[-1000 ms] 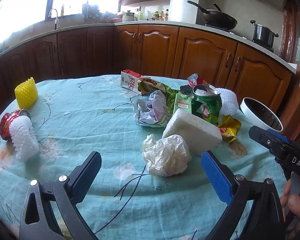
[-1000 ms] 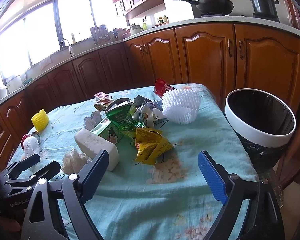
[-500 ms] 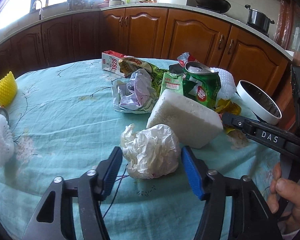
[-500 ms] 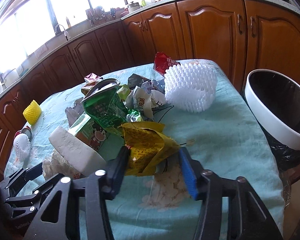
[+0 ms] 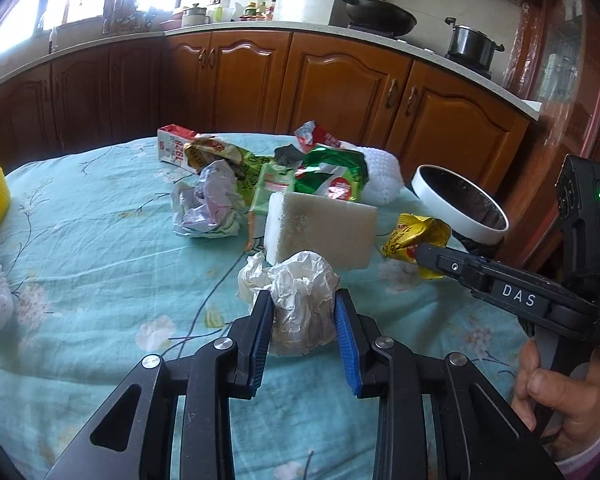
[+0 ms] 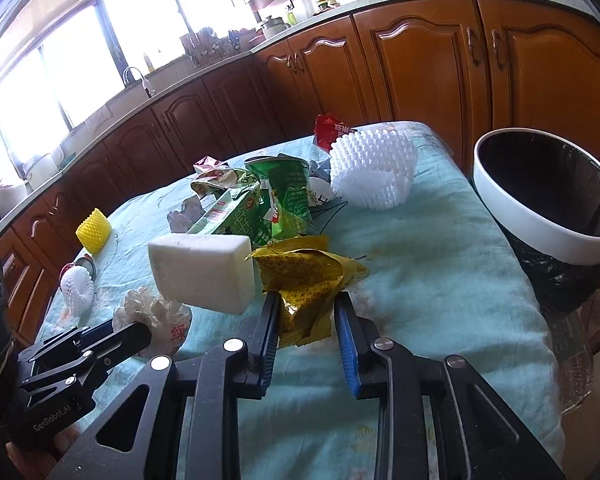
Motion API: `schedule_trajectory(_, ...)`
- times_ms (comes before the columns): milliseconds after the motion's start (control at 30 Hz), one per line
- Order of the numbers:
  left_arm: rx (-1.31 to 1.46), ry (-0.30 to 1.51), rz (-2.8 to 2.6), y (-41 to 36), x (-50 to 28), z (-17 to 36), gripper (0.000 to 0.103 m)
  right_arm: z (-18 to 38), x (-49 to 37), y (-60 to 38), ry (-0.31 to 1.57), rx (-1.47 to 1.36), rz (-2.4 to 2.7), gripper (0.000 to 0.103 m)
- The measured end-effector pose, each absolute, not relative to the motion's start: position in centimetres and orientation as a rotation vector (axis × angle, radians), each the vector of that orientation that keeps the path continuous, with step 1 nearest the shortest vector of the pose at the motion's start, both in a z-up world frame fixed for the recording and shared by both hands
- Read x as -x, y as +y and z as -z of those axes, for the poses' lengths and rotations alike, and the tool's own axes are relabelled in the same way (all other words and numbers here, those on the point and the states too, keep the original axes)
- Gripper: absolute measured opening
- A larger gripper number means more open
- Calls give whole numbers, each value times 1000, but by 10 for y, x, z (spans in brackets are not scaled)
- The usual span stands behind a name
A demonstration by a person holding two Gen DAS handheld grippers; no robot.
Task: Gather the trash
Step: 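Grasp the crumpled white tissue with the left tool while the right tool grasps the yellow wrapper, then carry the tissue and yellow wrapper with both tools over the trash bin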
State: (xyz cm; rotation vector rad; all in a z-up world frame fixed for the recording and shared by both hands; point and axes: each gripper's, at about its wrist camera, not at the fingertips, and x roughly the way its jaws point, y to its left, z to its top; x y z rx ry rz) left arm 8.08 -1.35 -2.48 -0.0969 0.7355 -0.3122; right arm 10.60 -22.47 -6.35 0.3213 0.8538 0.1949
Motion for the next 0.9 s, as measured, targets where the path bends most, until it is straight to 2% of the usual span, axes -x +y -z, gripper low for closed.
schedule_trajectory(267, 47, 738, 422, -52, -77, 18, 30, 55, -80, -265, 828, -358, -121, 28)
schedule_trajectory(900, -18, 729, 545, -153, -169, 18, 30, 43, -73, -364, 773, -407, 57, 28)
